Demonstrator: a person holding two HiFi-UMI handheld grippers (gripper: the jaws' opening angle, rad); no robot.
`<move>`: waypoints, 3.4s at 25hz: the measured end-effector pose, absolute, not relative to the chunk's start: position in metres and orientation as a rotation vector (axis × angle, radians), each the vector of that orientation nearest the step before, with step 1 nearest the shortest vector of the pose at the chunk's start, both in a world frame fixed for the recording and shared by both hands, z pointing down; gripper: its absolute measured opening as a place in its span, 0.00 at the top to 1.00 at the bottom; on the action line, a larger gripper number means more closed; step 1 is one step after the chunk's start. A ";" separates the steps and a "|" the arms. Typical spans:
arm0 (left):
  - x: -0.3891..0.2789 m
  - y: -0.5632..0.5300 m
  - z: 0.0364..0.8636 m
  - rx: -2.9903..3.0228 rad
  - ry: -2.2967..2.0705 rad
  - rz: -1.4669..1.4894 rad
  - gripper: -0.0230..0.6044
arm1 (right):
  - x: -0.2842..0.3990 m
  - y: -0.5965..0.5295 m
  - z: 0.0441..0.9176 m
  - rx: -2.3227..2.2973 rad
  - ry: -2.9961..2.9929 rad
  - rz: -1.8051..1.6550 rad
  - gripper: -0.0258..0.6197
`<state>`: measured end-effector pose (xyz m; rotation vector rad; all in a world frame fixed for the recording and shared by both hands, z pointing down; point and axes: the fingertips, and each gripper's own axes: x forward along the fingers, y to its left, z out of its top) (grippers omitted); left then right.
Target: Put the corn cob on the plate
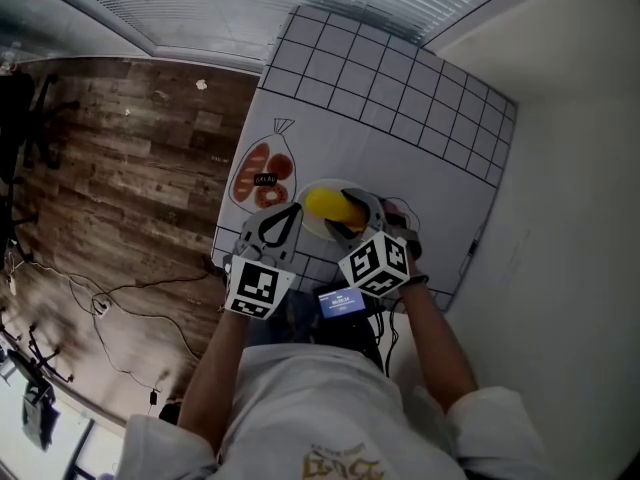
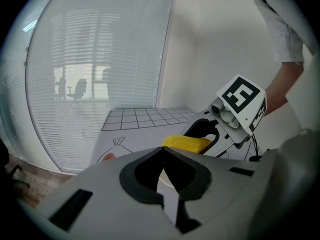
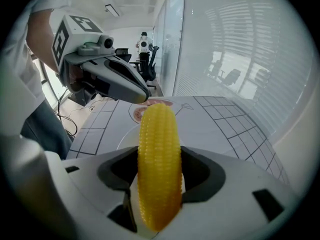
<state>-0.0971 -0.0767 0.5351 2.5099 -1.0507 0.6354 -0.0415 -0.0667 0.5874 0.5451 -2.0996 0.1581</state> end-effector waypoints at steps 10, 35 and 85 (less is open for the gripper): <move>-0.100 -0.072 0.572 2.421 -1.010 0.740 0.95 | -0.048 -0.058 0.603 0.485 -2.066 0.127 0.56; -0.101 -0.070 0.569 2.407 -1.002 0.724 0.95 | -0.048 -0.066 0.600 0.599 -2.071 0.233 0.49; -0.113 -0.069 0.382 2.862 -1.097 0.375 0.95 | 0.029 -0.015 0.391 1.779 -2.126 0.212 0.95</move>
